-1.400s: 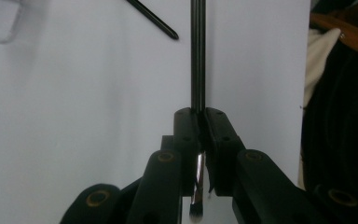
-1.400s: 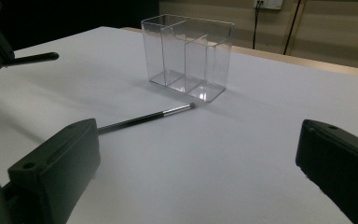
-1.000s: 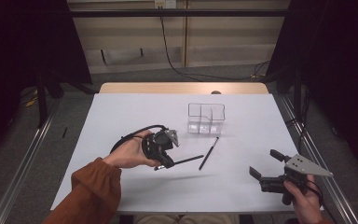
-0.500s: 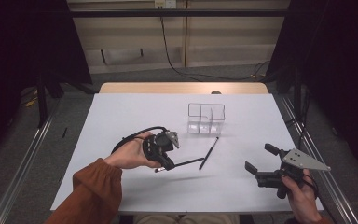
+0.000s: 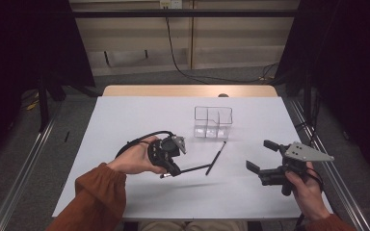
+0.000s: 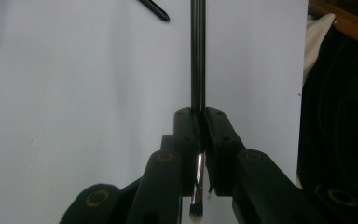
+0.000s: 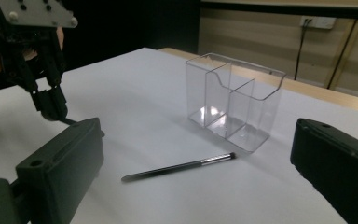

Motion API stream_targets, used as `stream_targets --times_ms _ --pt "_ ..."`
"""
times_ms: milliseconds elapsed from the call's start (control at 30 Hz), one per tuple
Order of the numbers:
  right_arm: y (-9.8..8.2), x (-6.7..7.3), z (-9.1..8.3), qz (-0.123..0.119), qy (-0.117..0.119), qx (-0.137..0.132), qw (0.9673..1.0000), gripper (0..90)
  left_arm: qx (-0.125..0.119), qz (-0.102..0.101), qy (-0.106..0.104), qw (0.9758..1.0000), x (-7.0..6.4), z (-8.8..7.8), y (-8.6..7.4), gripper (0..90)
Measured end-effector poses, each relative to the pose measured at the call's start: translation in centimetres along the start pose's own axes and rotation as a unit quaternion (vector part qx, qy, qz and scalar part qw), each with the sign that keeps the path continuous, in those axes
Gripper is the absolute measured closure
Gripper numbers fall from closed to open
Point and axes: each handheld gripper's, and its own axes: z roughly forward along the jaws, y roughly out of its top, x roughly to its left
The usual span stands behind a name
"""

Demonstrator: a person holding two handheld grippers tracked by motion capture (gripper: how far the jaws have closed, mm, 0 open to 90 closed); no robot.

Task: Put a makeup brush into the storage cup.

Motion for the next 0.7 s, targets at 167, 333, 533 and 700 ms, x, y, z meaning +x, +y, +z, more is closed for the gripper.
stream_targets --times_ms 167,333,533,700 --pt "0.3 -0.1 1.5 -0.001 0.029 0.030 0.9991 1.3 0.004 0.003 0.000 1.0000 0.0 -0.1 0.0 83.9" --pt "1.3 0.1 2.8 0.004 0.040 0.047 0.9981 0.4 0.003 0.005 -0.001 1.0000 -0.1 -0.2 -0.1 83.9" --pt "2.5 0.9 4.3 -0.029 0.067 0.069 0.9950 2.5 0.005 0.007 -0.002 1.0000 -0.2 -0.3 -0.1 83.9" --pt "3.5 1.2 5.7 -0.042 0.091 0.095 0.9904 2.9 0.002 0.007 -0.004 1.0000 -0.3 -0.4 -0.1 83.9"
